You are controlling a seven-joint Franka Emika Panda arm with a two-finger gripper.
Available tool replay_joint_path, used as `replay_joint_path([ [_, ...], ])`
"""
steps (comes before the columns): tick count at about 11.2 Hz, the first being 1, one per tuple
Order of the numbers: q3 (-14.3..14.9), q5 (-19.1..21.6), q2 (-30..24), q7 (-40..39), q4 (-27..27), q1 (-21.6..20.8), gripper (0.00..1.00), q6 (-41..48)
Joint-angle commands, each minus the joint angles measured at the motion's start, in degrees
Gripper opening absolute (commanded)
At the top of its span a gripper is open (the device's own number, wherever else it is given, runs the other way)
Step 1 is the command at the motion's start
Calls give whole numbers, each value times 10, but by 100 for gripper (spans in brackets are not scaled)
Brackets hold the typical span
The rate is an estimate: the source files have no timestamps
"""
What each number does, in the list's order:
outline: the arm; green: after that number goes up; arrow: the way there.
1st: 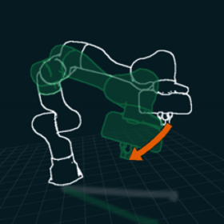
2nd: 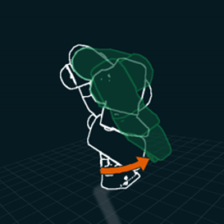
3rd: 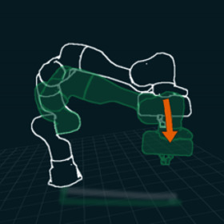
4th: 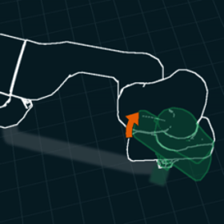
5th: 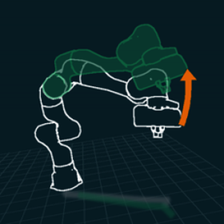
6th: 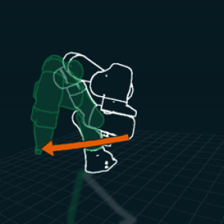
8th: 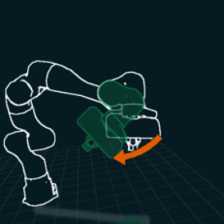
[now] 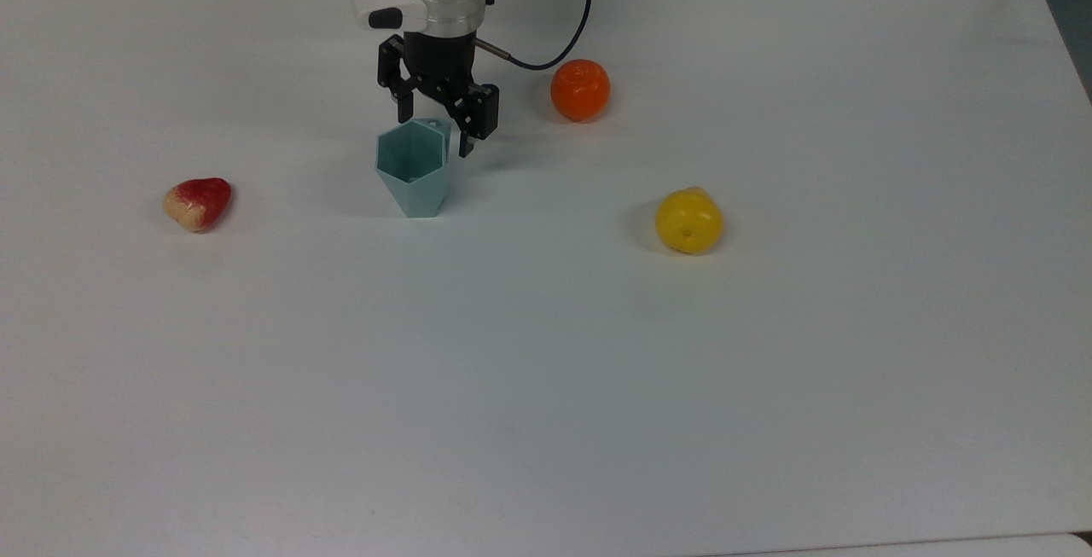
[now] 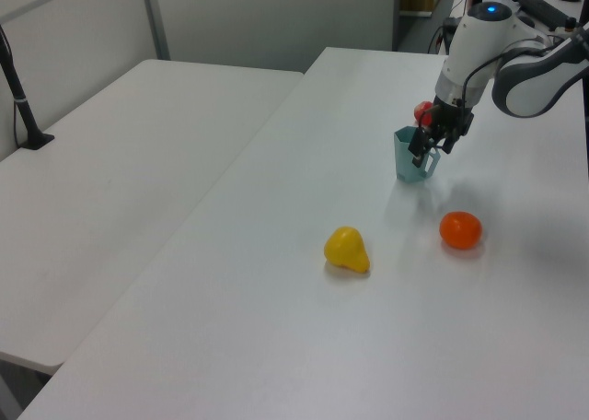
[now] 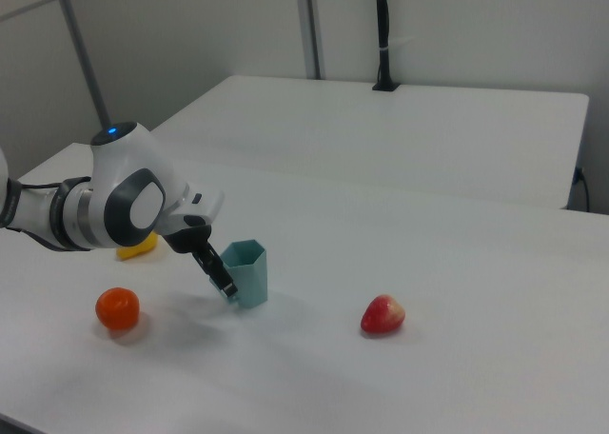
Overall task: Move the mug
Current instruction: 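Close the gripper on the teal mug's rim wall and lift it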
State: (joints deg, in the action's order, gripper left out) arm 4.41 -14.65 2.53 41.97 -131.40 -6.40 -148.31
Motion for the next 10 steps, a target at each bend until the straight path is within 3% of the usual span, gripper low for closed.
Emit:
replay_joint_path([
  [1, 2, -30, 10, 17, 14, -5, 49, -4],
  [8, 2, -42, 12, 15, 11, -8, 52, 14],
  [10, 2, -43, 12, 15, 11, -11, 46, 15],
])
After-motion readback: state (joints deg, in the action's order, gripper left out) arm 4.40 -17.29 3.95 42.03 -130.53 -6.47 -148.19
